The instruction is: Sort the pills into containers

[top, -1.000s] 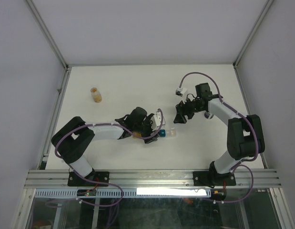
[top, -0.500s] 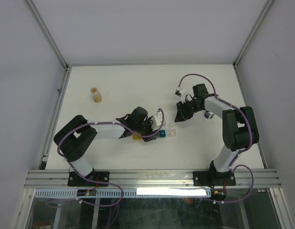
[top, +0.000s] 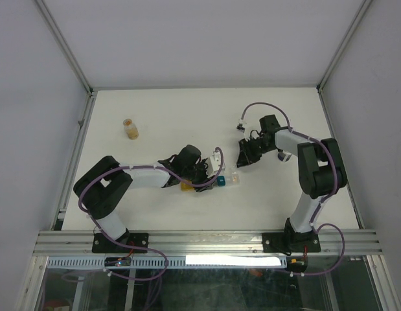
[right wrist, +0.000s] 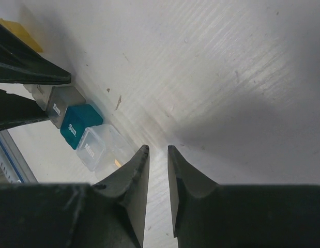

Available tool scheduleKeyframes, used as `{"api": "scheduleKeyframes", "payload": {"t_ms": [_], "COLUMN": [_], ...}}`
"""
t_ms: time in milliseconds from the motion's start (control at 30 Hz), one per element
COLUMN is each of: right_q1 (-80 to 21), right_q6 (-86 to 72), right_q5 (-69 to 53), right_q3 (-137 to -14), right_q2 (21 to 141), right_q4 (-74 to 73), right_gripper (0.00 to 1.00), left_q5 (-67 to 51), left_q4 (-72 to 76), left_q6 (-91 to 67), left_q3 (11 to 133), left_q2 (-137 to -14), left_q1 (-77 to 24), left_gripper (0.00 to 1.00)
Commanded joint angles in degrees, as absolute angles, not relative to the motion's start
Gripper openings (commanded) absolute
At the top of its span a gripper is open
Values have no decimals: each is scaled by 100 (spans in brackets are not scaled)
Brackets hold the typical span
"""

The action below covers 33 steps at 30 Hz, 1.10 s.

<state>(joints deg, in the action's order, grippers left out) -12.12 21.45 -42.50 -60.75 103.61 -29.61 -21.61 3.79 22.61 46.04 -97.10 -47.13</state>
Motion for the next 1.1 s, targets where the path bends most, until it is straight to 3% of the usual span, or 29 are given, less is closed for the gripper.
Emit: {"api": "scheduleKeyframes", "payload": {"t_ms": [0,200,333,633,1067], "right_q1": [-1229,-1235,-1230,-1605,-2029], "right_q6": [2168,3120,3550,3746,3407], "right_q5": [-4605,-5758,-5897,-4792,-3745], "right_q3": [-6307,-6573,-6519,-5851,-5780], "right_q2": [10223,10558,10353,9400,9563], "right_q4": [-2967,-3968,-4313,-4127,-3946], "right_gripper": [23,10,5,2,1], "left_q5": [-2411,-2431,-2432,-2461,-2551], "left_q4": [456,416,402,368,333], "left_q6": [2406,2408,2406,2382,2356], "left_q3": [4793,4821,4821,4859,4906], "left_q2": [-9709,-9732,-9711,-9736,-9773], "left_q1": [-4682,-4681,-4678,-4677,-4680], "left_gripper": [45,45,45,44,44]}}
